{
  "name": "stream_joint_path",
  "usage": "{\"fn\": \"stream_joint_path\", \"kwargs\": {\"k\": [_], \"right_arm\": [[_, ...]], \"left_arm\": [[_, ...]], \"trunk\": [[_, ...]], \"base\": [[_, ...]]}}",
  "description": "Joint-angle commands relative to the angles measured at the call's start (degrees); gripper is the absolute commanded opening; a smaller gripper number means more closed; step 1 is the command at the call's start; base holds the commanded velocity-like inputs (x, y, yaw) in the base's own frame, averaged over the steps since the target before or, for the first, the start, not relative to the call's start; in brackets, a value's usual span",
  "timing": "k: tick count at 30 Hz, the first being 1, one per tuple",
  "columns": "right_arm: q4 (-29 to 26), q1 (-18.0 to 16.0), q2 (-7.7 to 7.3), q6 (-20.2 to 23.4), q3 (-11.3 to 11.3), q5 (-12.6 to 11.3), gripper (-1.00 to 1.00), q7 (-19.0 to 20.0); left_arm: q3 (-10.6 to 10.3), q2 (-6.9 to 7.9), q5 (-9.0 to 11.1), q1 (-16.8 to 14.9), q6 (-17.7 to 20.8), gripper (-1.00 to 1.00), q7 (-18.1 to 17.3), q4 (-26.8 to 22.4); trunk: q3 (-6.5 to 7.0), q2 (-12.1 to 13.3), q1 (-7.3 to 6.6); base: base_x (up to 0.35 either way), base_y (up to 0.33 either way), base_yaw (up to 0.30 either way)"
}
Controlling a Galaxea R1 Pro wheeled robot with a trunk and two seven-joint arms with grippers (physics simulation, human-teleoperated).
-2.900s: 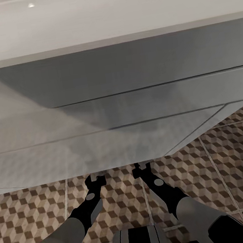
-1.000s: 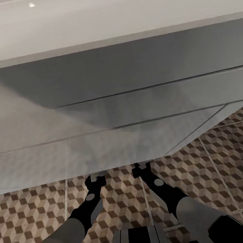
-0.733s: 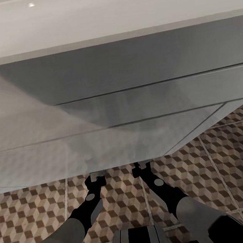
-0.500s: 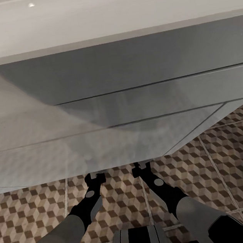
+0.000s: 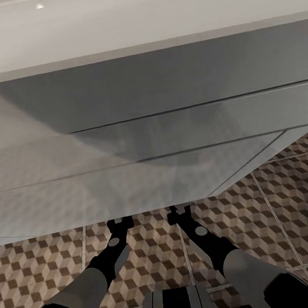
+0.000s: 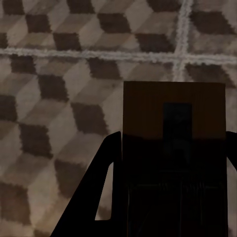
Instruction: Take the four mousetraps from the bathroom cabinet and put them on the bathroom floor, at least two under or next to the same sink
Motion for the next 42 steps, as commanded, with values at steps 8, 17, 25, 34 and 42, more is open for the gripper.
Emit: {"fn": "stream_joint_path", "kwargs": {"k": [8, 17, 25, 34, 42], "right_arm": [[0.63, -0.88, 0.00, 0.87, 0.00, -0.22, -1.00, 0.12], [4.36, -3.09, 0.00, 1.40, -0.01, -2.98, -1.00, 0.14], [5.00, -3.31, 0.00, 1.41, -0.02, -3.93, -1.00, 0.15], [4.98, -3.34, 0.00, 0.85, -0.02, -4.11, -1.00, 0.15], [4.91, -3.34, 0.00, 0.48, -0.07, -4.12, -1.00, 0.15]], "left_arm": [[0.01, -0.47, -0.06, -0.03, 0.03, -1.00, -0.10, 0.14], [0.05, -0.55, 0.01, -0.03, 0.04, -1.00, -0.18, 0.21], [0.07, -0.55, 0.06, -0.01, 0.03, -1.00, -0.19, 0.23], [-0.05, -0.66, -0.03, 0.28, -1.10, -1.00, -0.19, 0.16], [-0.07, -0.67, -0.03, 0.38, -1.62, -1.00, -0.19, 0.16]], "trunk": [[0.00, 0.00, 0.00], [0.00, 0.00, 0.00], [0.00, 0.00, 0.00], [0.00, 0.00, 0.00], [-0.44, -0.03, 0.05]], "base": [[0.000, 0.000, 0.000], [0.000, 0.000, 0.000], [0.000, 0.000, 0.000], [0.000, 0.000, 0.000], [0.000, 0.000, 0.000]]}}
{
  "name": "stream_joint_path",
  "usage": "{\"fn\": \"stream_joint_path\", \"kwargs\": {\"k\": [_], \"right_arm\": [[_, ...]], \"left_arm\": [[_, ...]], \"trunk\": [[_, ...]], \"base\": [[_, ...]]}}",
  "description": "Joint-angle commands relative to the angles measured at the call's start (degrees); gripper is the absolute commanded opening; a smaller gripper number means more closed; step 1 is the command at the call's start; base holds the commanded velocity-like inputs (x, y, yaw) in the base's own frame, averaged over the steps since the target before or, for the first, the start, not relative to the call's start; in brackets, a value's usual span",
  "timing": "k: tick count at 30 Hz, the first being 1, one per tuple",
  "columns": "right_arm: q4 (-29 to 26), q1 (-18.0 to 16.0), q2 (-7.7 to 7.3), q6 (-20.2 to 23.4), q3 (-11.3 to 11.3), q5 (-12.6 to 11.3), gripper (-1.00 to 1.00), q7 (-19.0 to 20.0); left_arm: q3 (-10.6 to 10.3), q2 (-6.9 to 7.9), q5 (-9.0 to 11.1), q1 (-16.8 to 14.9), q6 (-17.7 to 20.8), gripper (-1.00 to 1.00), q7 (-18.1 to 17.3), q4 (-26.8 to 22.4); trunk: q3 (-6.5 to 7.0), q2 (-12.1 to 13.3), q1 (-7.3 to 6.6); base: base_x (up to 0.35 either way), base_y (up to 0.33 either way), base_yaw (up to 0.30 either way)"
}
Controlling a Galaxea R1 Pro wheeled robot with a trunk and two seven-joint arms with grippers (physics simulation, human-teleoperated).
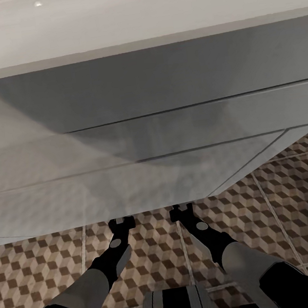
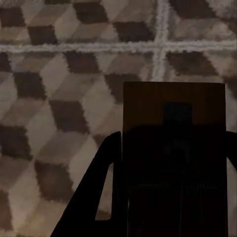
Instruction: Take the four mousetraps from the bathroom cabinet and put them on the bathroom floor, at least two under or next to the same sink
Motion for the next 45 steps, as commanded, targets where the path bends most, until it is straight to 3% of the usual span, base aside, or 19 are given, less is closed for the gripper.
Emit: {"fn": "stream_joint_path", "kwargs": {"k": [1, 4, 32, 40, 45], "right_arm": [[0.00, 0.00, 0.00, -0.03, -0.02, -0.07, -1.00, 0.15], [-0.02, 0.00, 0.00, -0.07, -0.04, -0.07, -1.00, 0.15], [-0.35, -0.74, 0.00, -0.05, -0.03, -0.01, -1.00, 0.15], [-0.06, -0.79, 0.00, -0.08, -0.05, 0.08, -1.00, 0.15], [-0.09, -0.79, 0.00, -0.10, -0.05, 0.10, -1.00, 0.15]], "left_arm": [[0.02, 0.00, -0.16, 0.00, 0.02, -1.00, -0.09, 0.00], [0.05, 0.00, -0.12, 0.02, -0.03, -1.00, -0.09, 0.00], [0.01, -0.04, -0.05, 0.12, 0.01, -1.00, -0.16, 0.05], [0.13, -0.49, 0.06, 0.05, 0.95, -1.00, -5.93, 0.32], [0.21, -0.67, 0.08, 0.04, 1.12, -1.00, -7.28, 0.68]], "trunk": [[-0.23, -0.02, 0.02], [-0.89, -0.06, 0.10], [-0.89, -0.06, 0.10], [-0.89, -0.06, 0.10], [-0.89, -0.06, 0.10]], "base": [[0.000, 0.000, 0.000], [0.000, 0.000, 0.000], [0.000, 0.000, 0.000], [0.000, 0.000, 0.000], [0.000, 0.000, 0.000]]}}
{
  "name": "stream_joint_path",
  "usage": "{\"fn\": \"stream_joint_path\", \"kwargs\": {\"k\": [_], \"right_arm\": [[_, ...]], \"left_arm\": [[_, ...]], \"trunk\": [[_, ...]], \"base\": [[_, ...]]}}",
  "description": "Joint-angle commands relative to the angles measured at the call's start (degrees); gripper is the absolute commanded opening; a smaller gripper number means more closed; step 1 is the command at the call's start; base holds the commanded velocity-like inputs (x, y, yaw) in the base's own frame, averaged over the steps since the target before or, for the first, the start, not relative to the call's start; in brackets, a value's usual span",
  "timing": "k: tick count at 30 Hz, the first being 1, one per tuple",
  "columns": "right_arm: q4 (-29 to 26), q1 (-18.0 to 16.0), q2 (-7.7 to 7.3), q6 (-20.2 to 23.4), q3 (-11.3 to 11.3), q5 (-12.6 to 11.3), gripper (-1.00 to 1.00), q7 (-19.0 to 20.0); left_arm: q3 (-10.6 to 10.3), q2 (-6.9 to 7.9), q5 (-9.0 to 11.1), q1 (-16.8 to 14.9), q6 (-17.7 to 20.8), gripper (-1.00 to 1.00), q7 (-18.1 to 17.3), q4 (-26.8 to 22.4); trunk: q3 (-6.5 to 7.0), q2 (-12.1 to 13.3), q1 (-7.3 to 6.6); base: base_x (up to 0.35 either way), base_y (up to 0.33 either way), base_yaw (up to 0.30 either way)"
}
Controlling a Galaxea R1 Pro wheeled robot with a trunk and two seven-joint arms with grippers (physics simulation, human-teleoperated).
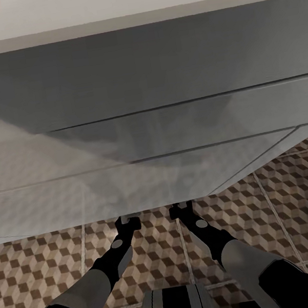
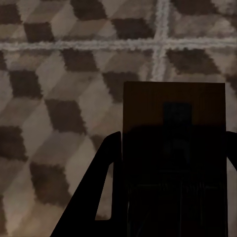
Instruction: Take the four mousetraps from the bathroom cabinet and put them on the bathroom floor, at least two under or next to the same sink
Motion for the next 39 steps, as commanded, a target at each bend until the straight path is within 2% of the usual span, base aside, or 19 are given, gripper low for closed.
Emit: {"fn": "stream_joint_path", "kwargs": {"k": [1, 16, 39], "right_arm": [[0.00, 0.00, 0.00, -0.03, -0.02, -0.08, -1.00, 0.15], [-0.09, 0.00, 0.00, -0.10, 0.03, -0.07, -1.00, 0.15], [-0.55, 0.00, 0.00, -0.01, 0.27, 0.00, -1.00, 0.15]], "left_arm": [[0.04, -0.01, -0.15, 0.00, 0.06, -1.00, -0.25, 0.12], [0.17, 0.15, -0.15, -0.09, 3.50, -1.00, -0.91, 0.80], [0.09, -0.07, -0.21, -0.36, 3.84, -1.00, -0.92, 0.70]], "trunk": [[0.00, 0.00, 0.00], [0.00, 0.00, 0.00], [0.00, 0.00, 0.00]], "base": [[0.000, 0.000, 0.000], [0.000, 0.000, 0.000], [0.000, 0.000, 0.000]]}}
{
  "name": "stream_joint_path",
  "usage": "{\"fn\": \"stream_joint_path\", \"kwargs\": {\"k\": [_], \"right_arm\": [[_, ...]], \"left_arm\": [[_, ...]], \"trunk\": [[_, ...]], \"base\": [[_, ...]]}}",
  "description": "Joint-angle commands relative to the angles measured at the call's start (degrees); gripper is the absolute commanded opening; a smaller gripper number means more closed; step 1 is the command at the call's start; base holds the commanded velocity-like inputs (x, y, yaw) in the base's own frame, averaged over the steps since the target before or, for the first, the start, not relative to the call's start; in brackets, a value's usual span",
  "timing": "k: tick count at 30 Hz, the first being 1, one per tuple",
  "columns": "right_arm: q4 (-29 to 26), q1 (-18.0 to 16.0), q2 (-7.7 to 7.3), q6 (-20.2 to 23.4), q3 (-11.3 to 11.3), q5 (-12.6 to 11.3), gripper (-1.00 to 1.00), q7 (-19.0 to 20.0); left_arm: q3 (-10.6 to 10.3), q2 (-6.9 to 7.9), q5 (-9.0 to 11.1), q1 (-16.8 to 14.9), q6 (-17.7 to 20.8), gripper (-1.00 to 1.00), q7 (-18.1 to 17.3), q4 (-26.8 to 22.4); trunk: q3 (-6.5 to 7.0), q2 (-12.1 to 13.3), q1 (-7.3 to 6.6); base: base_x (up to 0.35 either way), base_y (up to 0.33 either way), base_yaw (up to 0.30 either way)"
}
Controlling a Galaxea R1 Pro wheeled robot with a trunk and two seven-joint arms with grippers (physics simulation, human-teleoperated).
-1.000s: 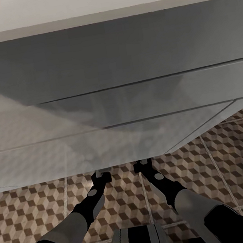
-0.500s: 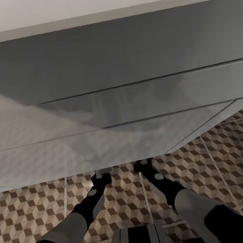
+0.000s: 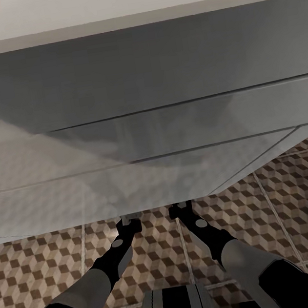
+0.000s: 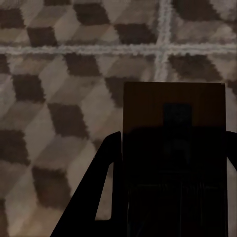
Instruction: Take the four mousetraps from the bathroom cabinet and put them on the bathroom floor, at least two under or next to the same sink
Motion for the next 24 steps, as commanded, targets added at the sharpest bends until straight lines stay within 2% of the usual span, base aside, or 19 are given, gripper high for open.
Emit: {"fn": "stream_joint_path", "kwargs": {"k": [1, 10, 24], "right_arm": [[-0.03, 0.00, 0.00, -0.01, -0.01, -0.08, -1.00, 0.15], [-2.08, -0.47, 0.00, 0.02, 0.00, -0.10, -1.00, 0.15], [-2.40, -0.46, 0.00, 0.08, 0.00, -0.16, -1.00, 0.15]], "left_arm": [[0.03, -0.01, -0.17, -0.02, 0.02, -1.00, -0.10, -0.05], [0.03, 0.03, -0.20, -0.25, -0.06, -1.00, -0.10, -1.07], [0.03, -0.02, -0.17, -0.68, 0.02, -1.00, -0.10, -1.12]], "trunk": [[0.00, 0.00, 0.00], [0.00, 0.00, 0.00], [0.00, 0.00, 0.00]], "base": [[0.000, 0.000, 0.000], [0.000, 0.000, 0.000], [0.000, 0.000, 0.000]]}}
